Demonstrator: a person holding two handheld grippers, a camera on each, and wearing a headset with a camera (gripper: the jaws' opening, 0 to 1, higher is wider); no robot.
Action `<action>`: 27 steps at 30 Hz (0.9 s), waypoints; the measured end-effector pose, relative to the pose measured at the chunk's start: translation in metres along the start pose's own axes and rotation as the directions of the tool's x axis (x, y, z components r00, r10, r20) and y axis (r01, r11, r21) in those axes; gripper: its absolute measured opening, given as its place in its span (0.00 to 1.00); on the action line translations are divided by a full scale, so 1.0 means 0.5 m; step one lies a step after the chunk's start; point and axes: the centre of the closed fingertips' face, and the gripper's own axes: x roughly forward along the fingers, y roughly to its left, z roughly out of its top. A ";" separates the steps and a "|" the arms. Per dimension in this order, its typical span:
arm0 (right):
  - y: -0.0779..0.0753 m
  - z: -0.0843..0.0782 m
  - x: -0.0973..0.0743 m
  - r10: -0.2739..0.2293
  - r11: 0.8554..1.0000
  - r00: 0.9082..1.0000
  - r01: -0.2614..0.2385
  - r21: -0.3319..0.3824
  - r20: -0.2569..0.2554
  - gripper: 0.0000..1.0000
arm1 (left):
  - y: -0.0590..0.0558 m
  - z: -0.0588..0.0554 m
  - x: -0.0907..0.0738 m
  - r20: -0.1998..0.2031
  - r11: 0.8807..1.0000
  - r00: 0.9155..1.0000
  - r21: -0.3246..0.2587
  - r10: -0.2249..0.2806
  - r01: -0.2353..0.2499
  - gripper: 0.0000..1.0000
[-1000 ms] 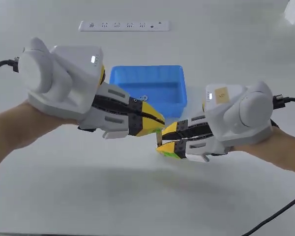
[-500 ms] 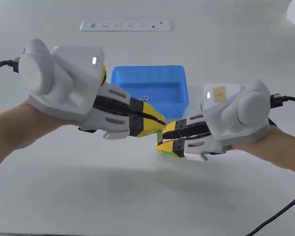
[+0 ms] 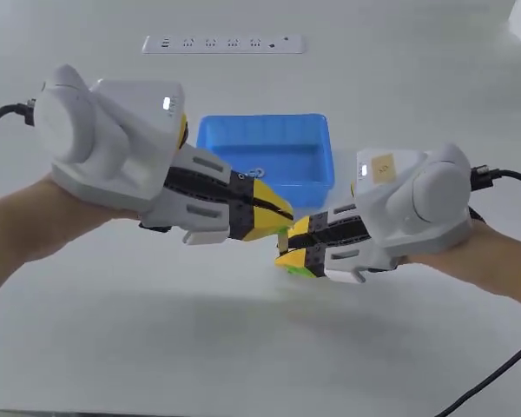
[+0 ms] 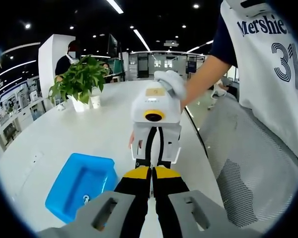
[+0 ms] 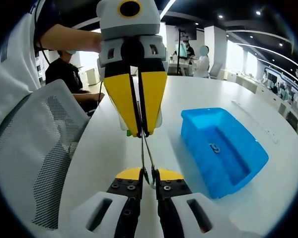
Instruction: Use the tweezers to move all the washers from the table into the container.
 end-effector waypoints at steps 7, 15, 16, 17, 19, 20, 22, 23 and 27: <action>0.000 0.001 0.000 -0.011 0.999 1.000 0.010 -0.030 -0.010 0.09 | -0.001 0.001 0.001 -0.001 1.000 1.000 0.003 -0.001 0.001 0.05; 0.000 0.010 0.000 -0.023 0.999 1.000 0.023 -0.034 0.006 0.08 | 0.000 0.006 -0.007 0.002 1.000 1.000 0.007 0.003 -0.003 0.05; -0.001 0.009 0.000 -0.024 0.999 1.000 0.024 -0.036 0.004 0.09 | 0.001 0.005 -0.007 0.001 1.000 1.000 0.008 0.005 -0.005 0.05; 0.000 0.008 0.001 -0.023 0.999 1.000 0.023 -0.037 0.001 0.09 | 0.000 0.005 -0.006 0.000 1.000 1.000 0.008 0.004 -0.004 0.05; 0.000 0.006 0.001 -0.024 0.999 1.000 0.024 -0.042 -0.004 0.09 | -0.002 0.003 -0.004 -0.004 1.000 1.000 0.011 0.002 -0.002 0.05; 0.002 0.005 0.001 -0.021 0.999 1.000 0.021 -0.038 -0.005 0.09 | -0.003 0.003 -0.003 -0.004 1.000 1.000 0.011 0.000 0.000 0.05; 0.003 0.005 0.000 -0.024 0.999 1.000 0.024 -0.042 -0.005 0.09 | -0.005 0.004 -0.002 -0.003 1.000 1.000 0.015 -0.001 0.001 0.05; 0.003 0.004 0.000 -0.024 0.999 1.000 0.023 -0.039 -0.006 0.09 | -0.005 0.004 -0.001 -0.003 1.000 1.000 0.014 -0.002 0.002 0.05; 0.001 0.002 -0.002 -0.031 0.999 1.000 0.031 -0.032 -0.001 0.10 | -0.005 0.004 0.001 -0.001 1.000 1.000 0.015 -0.005 0.005 0.05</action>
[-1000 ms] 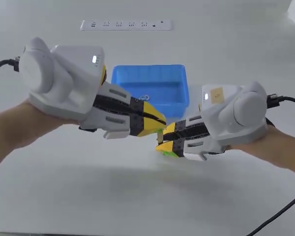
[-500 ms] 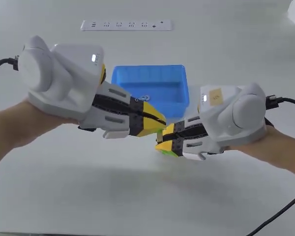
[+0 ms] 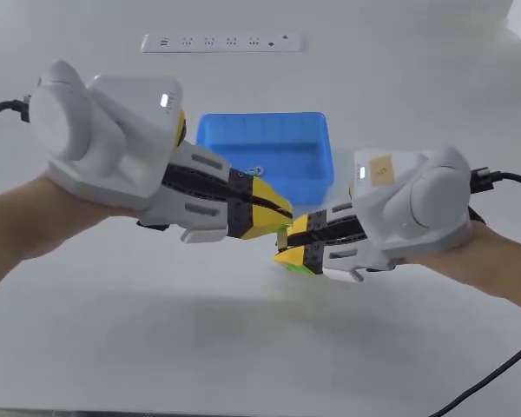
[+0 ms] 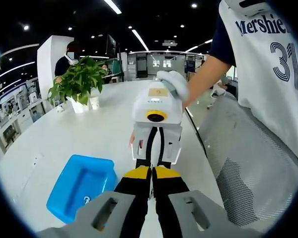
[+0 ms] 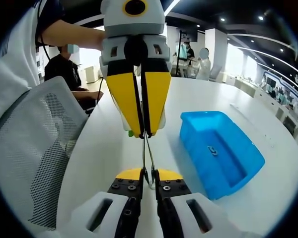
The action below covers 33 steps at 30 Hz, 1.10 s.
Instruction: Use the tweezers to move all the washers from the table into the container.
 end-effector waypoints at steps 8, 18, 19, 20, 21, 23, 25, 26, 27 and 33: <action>0.002 -0.005 0.000 -0.004 1.000 1.000 0.004 0.009 -0.002 0.11 | -0.003 -0.002 0.005 -0.005 1.000 1.000 -0.001 -0.010 0.010 0.05; 0.003 -0.006 0.003 0.002 1.000 1.000 -0.002 0.031 -0.002 0.12 | -0.004 -0.005 0.007 -0.010 1.000 1.000 -0.003 -0.017 0.017 0.05; 0.003 -0.006 0.003 0.002 0.999 1.000 -0.002 0.032 -0.001 0.12 | -0.003 -0.005 0.007 -0.009 1.000 1.000 -0.003 -0.016 0.016 0.05; 0.003 -0.007 0.004 0.002 1.000 1.000 -0.002 0.029 -0.003 0.12 | -0.002 -0.004 0.008 -0.007 1.000 1.000 -0.006 -0.017 0.017 0.05; 0.003 -0.008 0.004 0.004 1.000 1.000 -0.003 0.029 -0.005 0.12 | -0.003 -0.004 0.008 -0.007 1.000 1.000 -0.008 -0.018 0.018 0.05; 0.004 -0.010 0.006 0.007 1.000 1.000 -0.006 0.017 -0.007 0.12 | -0.003 -0.004 0.009 -0.005 1.000 1.000 -0.008 -0.020 0.020 0.05; 0.005 -0.011 0.005 0.008 1.000 1.000 -0.008 0.011 -0.007 0.11 | -0.003 -0.004 0.009 -0.004 1.000 1.000 -0.011 -0.022 0.022 0.05; 0.005 -0.011 0.005 0.007 1.000 1.000 -0.007 0.009 -0.005 0.11 | -0.003 -0.004 0.009 -0.002 1.000 1.000 -0.013 -0.022 0.022 0.05; 0.005 -0.011 0.005 0.007 1.000 1.000 -0.007 0.009 -0.004 0.11 | -0.003 -0.004 0.009 -0.001 1.000 1.000 -0.014 -0.022 0.022 0.05; 0.006 -0.010 0.006 0.012 1.000 1.000 -0.012 0.006 -0.007 0.10 | -0.003 -0.006 0.007 -0.009 1.000 1.000 -0.015 -0.026 0.026 0.05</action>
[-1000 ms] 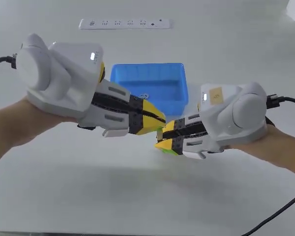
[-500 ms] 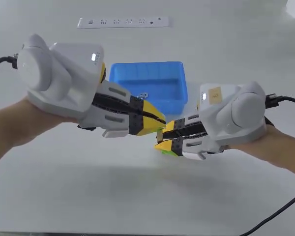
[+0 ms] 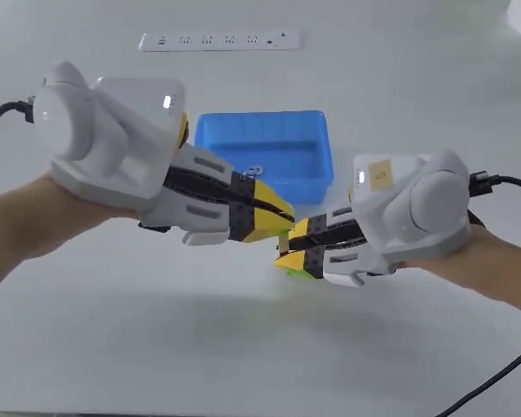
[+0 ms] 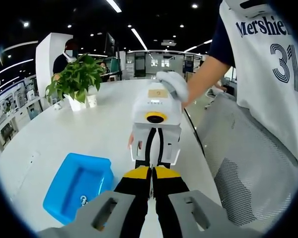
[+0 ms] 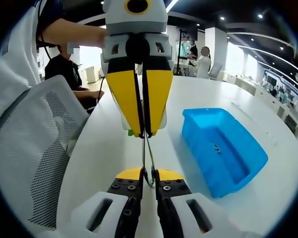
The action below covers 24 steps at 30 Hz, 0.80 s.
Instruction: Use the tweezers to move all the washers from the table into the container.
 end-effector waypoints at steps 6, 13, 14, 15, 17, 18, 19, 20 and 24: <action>-0.001 0.019 -0.004 -0.006 1.000 1.000 0.007 -0.017 0.010 0.10 | 0.001 0.012 -0.014 0.011 1.000 1.000 0.004 0.006 -0.006 0.05; -0.012 0.055 -0.015 -0.027 0.998 0.999 0.028 -0.049 0.024 0.10 | 0.008 0.037 -0.040 0.019 0.999 1.000 0.030 0.014 -0.015 0.05; -0.013 0.059 -0.017 -0.029 0.998 0.999 0.031 -0.051 0.026 0.10 | 0.009 0.041 -0.044 0.020 0.999 1.000 0.036 0.015 -0.016 0.05; -0.016 0.064 -0.019 -0.032 0.998 0.999 0.033 -0.055 0.028 0.10 | 0.010 0.045 -0.047 0.021 0.999 1.000 0.042 0.016 -0.017 0.05; -0.021 0.076 -0.025 -0.039 0.997 0.999 0.041 -0.067 0.030 0.10 | 0.014 0.055 -0.055 0.022 0.998 1.000 0.054 0.019 -0.020 0.05; -0.025 0.083 -0.028 -0.044 0.996 0.999 0.046 -0.075 0.032 0.10 | 0.016 0.061 -0.060 0.023 0.998 1.000 0.063 0.020 -0.021 0.05; -0.027 0.088 -0.030 -0.047 0.995 0.998 0.050 -0.081 0.034 0.10 | 0.017 0.066 -0.063 0.025 0.997 0.999 0.070 0.020 -0.022 0.05; -0.031 0.097 -0.034 -0.054 0.994 0.998 0.057 -0.088 0.036 0.10 | 0.020 0.072 -0.069 0.026 0.996 0.999 0.084 0.023 -0.025 0.05; -0.041 0.121 -0.043 -0.068 0.992 0.997 0.073 -0.103 0.047 0.10 | 0.029 0.091 -0.087 0.038 0.993 0.998 0.109 0.040 -0.044 0.05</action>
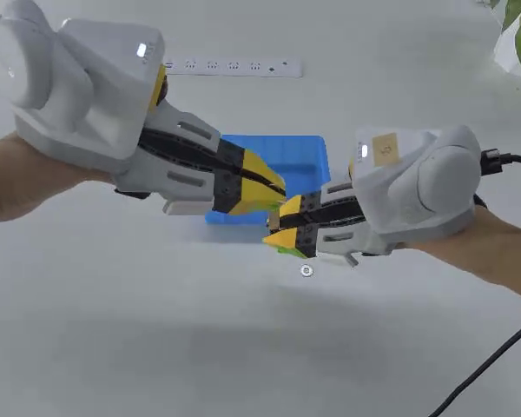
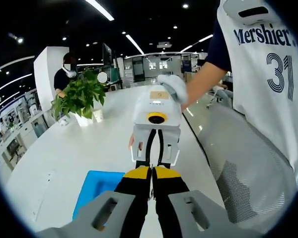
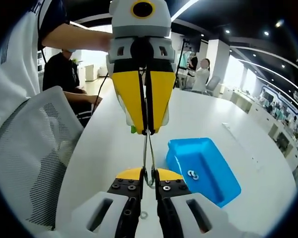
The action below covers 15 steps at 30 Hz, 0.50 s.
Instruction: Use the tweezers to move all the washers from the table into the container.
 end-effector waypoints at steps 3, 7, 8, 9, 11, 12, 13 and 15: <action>-0.011 0.019 -0.004 -0.014 1.000 1.000 0.014 -0.023 0.000 0.10 | 0.006 0.009 -0.008 0.003 1.000 1.000 0.016 0.007 -0.007 0.05; -0.024 0.031 -0.003 -0.023 0.999 1.000 0.023 -0.036 0.001 0.10 | 0.022 0.017 -0.021 0.002 0.999 1.000 0.035 0.014 -0.015 0.05; -0.031 0.034 -0.002 -0.027 0.999 1.000 0.027 -0.039 0.002 0.10 | 0.026 0.018 -0.023 0.002 0.999 1.000 0.038 0.016 -0.016 0.05; -0.038 0.038 0.000 -0.031 0.999 1.000 0.031 -0.044 0.001 0.10 | 0.032 0.018 -0.026 0.002 0.999 1.000 0.043 0.021 -0.021 0.05; -0.048 0.043 0.002 -0.038 0.998 0.999 0.038 -0.052 -0.001 0.10 | 0.044 0.019 -0.031 0.006 0.998 1.000 0.048 0.028 -0.028 0.05; -0.055 0.046 0.004 -0.042 0.998 0.999 0.042 -0.054 0.001 0.10 | 0.050 0.020 -0.034 0.008 0.998 0.999 0.050 0.032 -0.033 0.05; -0.061 0.048 0.005 -0.047 0.997 0.999 0.047 -0.056 0.001 0.10 | 0.059 0.019 -0.036 0.010 0.997 0.999 0.057 0.043 -0.043 0.05; -0.080 0.049 0.008 -0.067 0.995 0.998 0.066 -0.069 -0.003 0.10 | 0.073 0.017 -0.038 0.013 0.996 0.998 0.064 0.058 -0.059 0.05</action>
